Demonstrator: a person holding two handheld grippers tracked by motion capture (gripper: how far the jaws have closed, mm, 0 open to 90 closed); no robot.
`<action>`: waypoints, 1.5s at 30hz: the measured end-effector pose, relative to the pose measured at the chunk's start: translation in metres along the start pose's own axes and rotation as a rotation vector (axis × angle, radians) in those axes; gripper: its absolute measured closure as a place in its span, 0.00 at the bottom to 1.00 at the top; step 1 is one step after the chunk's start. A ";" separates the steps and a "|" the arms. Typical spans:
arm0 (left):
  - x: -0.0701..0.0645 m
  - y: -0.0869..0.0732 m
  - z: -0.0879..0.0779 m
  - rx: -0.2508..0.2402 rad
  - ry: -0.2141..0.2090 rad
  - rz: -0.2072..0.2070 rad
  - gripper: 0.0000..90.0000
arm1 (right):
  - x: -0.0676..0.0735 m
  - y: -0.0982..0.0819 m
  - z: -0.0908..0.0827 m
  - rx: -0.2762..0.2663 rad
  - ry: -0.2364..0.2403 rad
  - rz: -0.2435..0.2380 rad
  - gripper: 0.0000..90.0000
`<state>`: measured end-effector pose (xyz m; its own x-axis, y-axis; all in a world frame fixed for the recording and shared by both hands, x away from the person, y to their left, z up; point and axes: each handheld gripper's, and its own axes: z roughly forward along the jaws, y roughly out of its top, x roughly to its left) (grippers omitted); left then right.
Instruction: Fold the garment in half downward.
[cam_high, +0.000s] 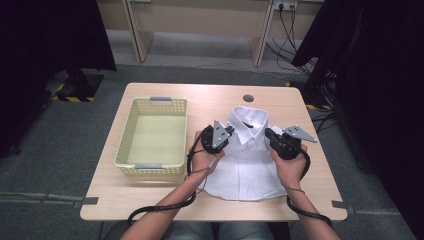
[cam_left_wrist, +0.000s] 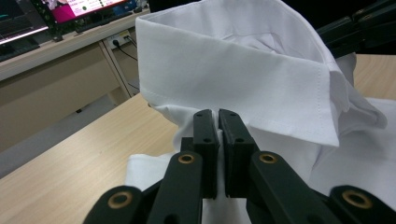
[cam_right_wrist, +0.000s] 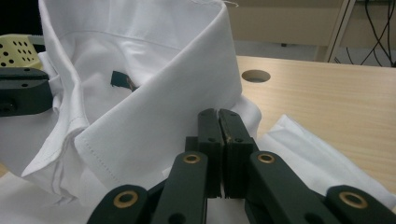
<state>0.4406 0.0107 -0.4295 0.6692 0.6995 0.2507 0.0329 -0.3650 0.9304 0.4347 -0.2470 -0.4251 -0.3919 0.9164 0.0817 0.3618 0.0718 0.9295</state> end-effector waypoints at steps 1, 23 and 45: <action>-0.001 -0.002 0.000 0.004 -0.001 0.003 0.95 | 0.000 -0.002 0.000 0.005 0.001 -0.002 0.98; -0.018 -0.019 -0.007 0.060 -0.032 0.086 0.95 | 0.005 -0.026 -0.007 0.073 0.030 0.002 0.94; -0.024 -0.024 -0.008 0.100 -0.068 0.110 0.94 | -0.014 0.025 0.031 0.320 0.041 0.056 0.67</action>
<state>0.4179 0.0079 -0.4561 0.7218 0.6098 0.3274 0.0285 -0.4988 0.8662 0.4751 -0.2455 -0.4145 -0.3955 0.9061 0.1503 0.6290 0.1480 0.7632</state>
